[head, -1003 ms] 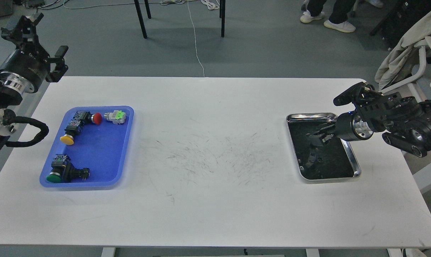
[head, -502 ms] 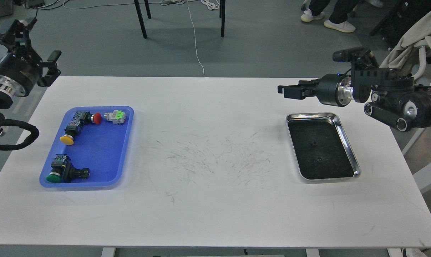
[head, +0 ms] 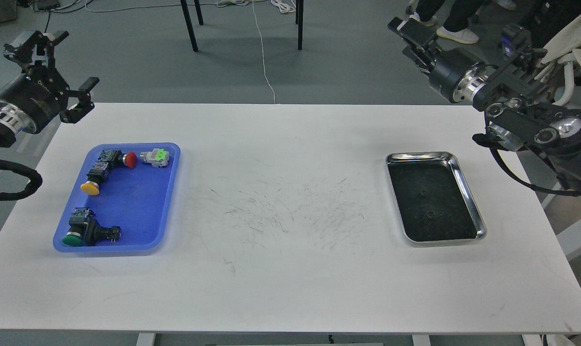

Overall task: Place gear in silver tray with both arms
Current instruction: 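Raise and withdraw the right arm away from the silver tray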

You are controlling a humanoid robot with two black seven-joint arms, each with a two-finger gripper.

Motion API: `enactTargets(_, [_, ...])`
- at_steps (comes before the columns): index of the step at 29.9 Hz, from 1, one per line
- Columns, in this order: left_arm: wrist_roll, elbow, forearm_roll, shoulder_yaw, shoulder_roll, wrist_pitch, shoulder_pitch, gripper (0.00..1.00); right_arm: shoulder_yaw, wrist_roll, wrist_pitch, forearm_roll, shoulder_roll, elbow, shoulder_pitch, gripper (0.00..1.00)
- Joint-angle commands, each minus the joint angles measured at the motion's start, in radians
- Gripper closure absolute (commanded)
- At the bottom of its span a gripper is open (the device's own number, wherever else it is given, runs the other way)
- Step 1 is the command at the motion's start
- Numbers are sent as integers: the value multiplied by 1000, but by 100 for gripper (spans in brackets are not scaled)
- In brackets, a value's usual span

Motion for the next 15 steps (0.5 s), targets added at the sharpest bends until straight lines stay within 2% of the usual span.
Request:
enactTargets(1, [-68, -11, 4, 35, -5, -10, -4, 2, 39, 0, -26, 83, 2, 7, -19, 9])
enactTargets(3, [-73, -22, 4, 38, 1, -13, -5, 2, 62, 0, -28, 103, 5, 8, -23, 8])
enactTargets(9, [-16, -25, -7, 61, -2, -13, -28, 1, 83, 0, -48, 121, 16, 11, -38, 8])
enactTargets(11, [39, -22, -11, 67, -5, -13, -44, 1, 96, 0, -53, 121, 16, 11, -38, 8])
enactTargets(15, [205, -5, -14, 55, -9, -13, -50, 1, 108, 0, -60, 123, 16, 11, -44, 8])
